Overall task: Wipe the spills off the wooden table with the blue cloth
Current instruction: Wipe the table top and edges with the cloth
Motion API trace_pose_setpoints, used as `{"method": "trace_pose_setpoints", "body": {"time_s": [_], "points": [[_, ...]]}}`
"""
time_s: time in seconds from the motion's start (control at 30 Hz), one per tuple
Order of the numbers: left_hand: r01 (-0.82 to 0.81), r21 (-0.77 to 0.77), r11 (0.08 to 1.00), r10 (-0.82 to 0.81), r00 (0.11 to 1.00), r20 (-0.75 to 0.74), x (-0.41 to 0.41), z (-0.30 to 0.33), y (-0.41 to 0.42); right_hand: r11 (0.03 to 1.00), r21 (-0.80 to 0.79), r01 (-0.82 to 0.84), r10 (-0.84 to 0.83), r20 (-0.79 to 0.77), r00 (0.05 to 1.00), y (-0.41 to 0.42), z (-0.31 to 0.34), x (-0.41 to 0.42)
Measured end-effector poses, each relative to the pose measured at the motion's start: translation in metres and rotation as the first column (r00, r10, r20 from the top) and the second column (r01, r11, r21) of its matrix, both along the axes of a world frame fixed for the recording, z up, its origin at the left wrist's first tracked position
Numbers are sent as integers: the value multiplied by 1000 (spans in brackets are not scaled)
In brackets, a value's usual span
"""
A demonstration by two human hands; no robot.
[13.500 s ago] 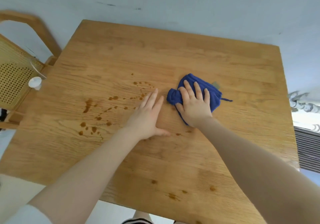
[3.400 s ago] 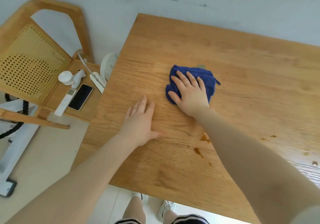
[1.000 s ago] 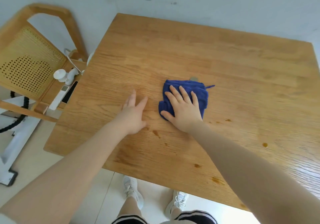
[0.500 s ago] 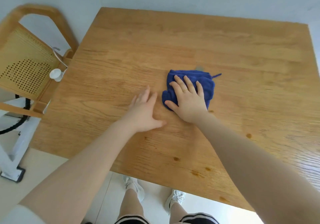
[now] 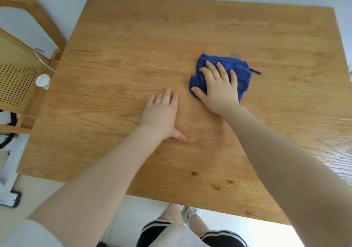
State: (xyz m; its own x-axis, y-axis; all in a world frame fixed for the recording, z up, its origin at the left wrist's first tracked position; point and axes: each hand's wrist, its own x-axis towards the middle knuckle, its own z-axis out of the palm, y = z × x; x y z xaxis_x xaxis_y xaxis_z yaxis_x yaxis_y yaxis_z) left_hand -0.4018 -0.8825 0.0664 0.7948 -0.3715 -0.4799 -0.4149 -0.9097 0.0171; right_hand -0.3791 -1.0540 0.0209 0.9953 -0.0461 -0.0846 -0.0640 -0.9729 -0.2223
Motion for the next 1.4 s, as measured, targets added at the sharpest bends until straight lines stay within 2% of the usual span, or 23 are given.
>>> {"method": "trace_pose_setpoints", "body": {"time_s": [0.17,0.3,0.37,0.47,0.53,0.67,0.77,0.83,0.93,1.07,1.17,1.3,1.4], "points": [[-22,-17,1000,21,998,-60,-4,-1,0,991,-71,-117,121,64,991,14,-1,-72],[-7,18,1000,8,998,-63,-1,2,-4,982,-48,-185,188,59,980,1,-1,-59],[-3,36,999,5,998,-65,1,2,-7,993,-42,-107,109,68,992,-5,0,-28],[4,59,998,0,997,-77,2,-1,-8,999,-29,43,-43,-4,999,-14,-3,18],[5,59,998,-1,997,-76,2,-3,-6,996,-28,88,-87,6,996,-12,-3,24],[0,35,999,4,996,-92,-1,0,-4,995,-28,94,-92,71,993,6,-3,-34],[-12,52,999,17,994,-107,1,5,-8,999,-41,21,-20,27,999,10,2,-67],[-7,78,997,16,994,-107,5,6,-14,999,-43,11,-10,25,1000,3,3,-57],[0,108,994,12,994,-106,5,4,-17,995,-59,85,-85,3,996,-12,1,-20],[-38,3,999,38,993,-109,1,-2,-5,986,-51,161,-162,-18,987,-20,-2,3],[-56,-30,998,53,993,-101,-5,1,0,995,-44,94,-95,-21,995,-17,0,-34],[-73,9,997,74,991,-111,-6,9,-5,991,-58,-118,115,-57,992,-24,7,-103],[-85,59,995,91,989,-120,-7,14,-10,963,-51,-263,257,-105,961,-46,11,-103]]}}
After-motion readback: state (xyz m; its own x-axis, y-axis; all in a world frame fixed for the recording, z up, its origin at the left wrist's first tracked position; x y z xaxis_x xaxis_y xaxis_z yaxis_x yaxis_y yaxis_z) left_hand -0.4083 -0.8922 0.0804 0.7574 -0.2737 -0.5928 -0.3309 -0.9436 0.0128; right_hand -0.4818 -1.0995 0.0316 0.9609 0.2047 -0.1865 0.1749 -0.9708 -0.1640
